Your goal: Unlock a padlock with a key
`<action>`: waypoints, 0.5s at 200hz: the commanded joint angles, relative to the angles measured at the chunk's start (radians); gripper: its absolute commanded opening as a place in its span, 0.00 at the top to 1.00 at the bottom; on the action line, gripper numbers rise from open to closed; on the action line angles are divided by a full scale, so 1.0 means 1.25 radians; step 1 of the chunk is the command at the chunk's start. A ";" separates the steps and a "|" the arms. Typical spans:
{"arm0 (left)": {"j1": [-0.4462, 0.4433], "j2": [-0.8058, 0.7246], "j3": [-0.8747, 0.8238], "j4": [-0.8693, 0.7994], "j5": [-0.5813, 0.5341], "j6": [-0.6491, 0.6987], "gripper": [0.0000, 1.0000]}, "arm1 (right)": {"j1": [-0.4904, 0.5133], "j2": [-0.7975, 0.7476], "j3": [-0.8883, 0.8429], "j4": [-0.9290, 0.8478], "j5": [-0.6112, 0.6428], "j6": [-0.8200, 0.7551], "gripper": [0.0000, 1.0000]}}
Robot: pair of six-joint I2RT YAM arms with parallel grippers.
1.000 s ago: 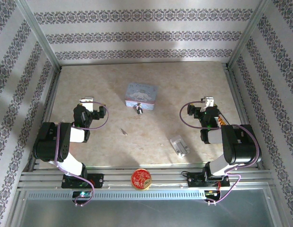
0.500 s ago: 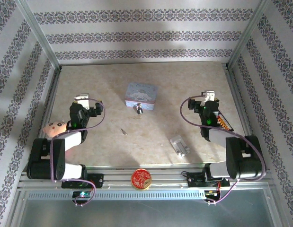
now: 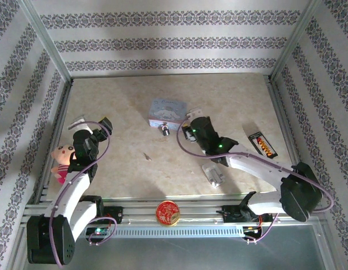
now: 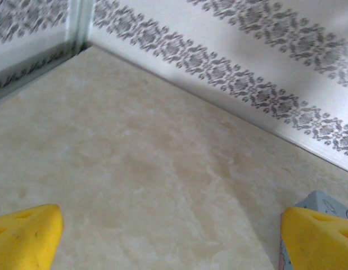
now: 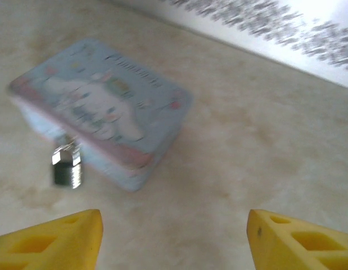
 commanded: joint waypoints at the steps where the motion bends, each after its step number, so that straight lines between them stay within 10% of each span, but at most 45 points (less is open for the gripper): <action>1: -0.002 -0.015 0.018 -0.142 -0.044 -0.113 0.01 | 0.087 0.065 0.062 -0.170 -0.024 0.068 0.34; 43: -0.002 0.036 0.074 -0.206 -0.024 -0.154 0.01 | 0.152 0.223 0.203 -0.284 -0.257 0.091 0.47; 100: -0.002 0.091 0.071 -0.182 -0.020 -0.203 0.01 | 0.204 0.403 0.352 -0.360 -0.314 0.052 0.57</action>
